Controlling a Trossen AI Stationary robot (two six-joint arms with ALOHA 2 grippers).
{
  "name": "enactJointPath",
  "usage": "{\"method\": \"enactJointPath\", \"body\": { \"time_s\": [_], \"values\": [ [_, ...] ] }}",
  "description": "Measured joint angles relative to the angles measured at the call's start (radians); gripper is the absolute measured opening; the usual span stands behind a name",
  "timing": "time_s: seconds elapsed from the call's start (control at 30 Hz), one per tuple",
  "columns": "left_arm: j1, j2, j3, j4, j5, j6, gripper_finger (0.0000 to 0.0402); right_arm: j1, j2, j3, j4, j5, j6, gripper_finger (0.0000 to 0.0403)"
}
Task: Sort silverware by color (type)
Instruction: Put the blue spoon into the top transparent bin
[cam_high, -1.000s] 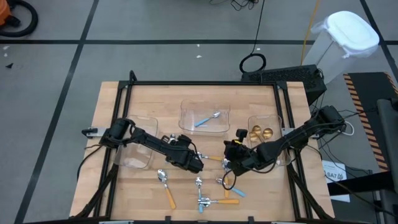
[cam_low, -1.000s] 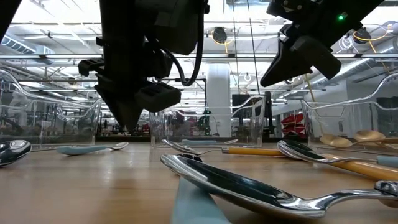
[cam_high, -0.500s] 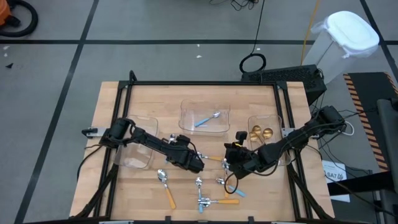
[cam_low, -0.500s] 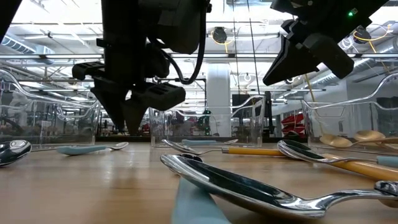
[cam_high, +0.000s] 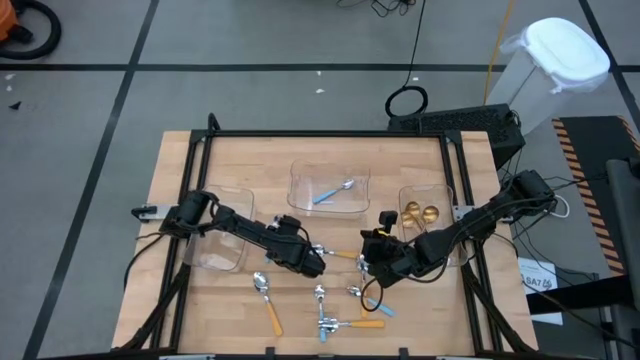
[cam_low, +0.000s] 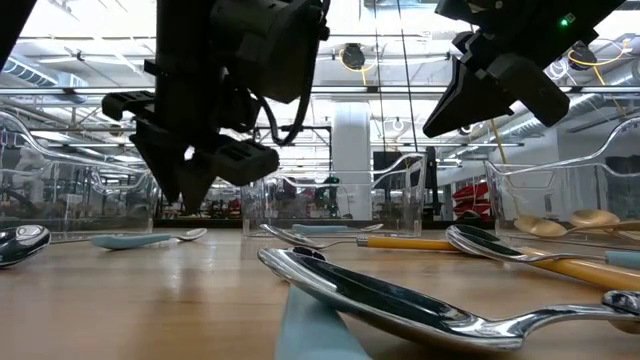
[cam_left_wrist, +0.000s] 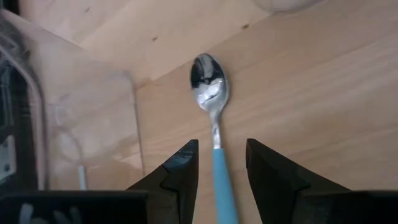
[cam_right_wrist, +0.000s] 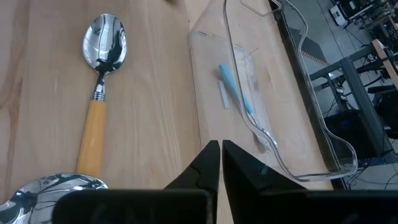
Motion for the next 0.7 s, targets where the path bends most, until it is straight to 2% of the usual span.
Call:
{"method": "enactJointPath", "body": {
  "time_s": [0.7],
  "values": [
    [-0.001,0.087,0.000,-0.027,0.037,-0.017,0.0133,0.006,0.001,0.000,-0.004,-0.001,0.000,0.0013]
  ]
}}
